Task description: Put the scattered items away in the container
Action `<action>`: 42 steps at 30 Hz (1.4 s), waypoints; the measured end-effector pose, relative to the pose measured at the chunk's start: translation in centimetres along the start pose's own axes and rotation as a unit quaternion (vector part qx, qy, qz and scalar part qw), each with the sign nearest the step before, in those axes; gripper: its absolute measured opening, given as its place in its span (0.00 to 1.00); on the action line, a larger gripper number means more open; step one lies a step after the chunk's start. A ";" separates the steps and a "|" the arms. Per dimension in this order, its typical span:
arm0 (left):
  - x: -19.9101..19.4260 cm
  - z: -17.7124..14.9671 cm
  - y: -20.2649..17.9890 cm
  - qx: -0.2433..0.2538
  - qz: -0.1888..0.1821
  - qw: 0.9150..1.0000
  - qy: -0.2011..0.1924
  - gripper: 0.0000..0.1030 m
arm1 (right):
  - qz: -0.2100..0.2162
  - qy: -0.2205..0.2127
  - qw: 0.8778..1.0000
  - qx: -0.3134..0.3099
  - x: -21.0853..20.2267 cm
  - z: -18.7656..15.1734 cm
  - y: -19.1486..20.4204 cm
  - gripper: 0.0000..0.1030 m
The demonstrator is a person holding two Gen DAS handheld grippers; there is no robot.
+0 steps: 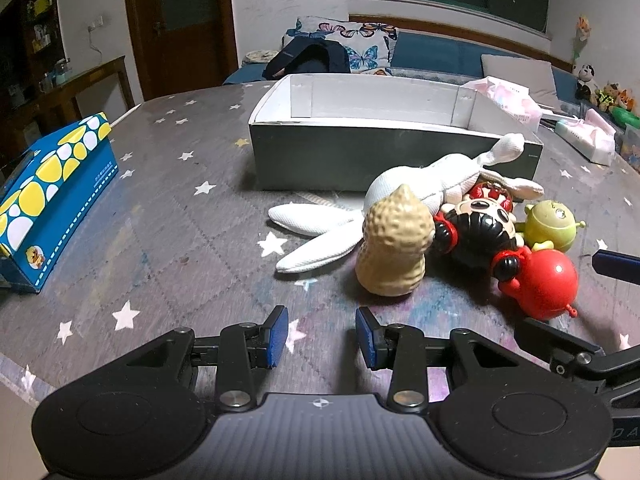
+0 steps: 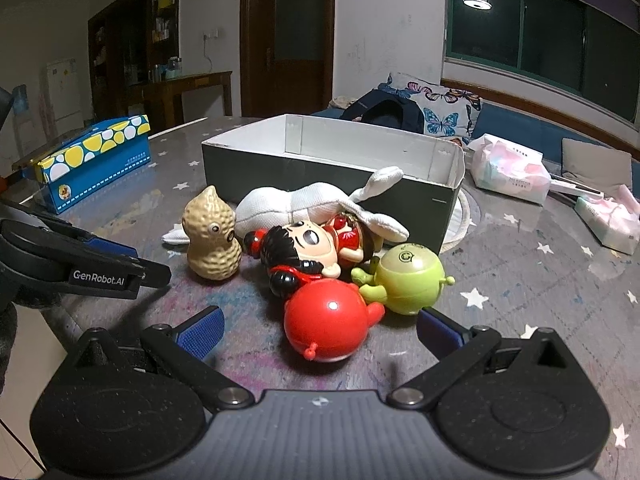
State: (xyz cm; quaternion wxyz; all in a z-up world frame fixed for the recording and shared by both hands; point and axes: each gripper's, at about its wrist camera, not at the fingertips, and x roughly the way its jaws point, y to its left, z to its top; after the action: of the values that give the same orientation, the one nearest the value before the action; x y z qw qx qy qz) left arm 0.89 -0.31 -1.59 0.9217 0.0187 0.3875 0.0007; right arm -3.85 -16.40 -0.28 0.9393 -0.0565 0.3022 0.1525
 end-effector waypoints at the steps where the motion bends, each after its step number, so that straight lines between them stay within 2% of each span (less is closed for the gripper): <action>1: 0.0 -0.1 0.0 0.000 0.001 1.000 0.001 0.39 | 0.000 0.001 1.000 0.000 0.0 -0.1 0.0 1.00; 42: 0.2 -0.2 -0.6 0.009 -0.002 1.000 0.012 0.39 | 0.008 0.011 1.000 0.000 0.0 -0.2 0.2 1.00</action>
State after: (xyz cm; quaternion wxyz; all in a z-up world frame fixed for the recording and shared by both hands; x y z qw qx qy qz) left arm 0.89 -0.95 -1.96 0.9167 0.0261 0.3987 -0.0040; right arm -3.99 -16.23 -0.45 0.9346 -0.0562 0.3131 0.1591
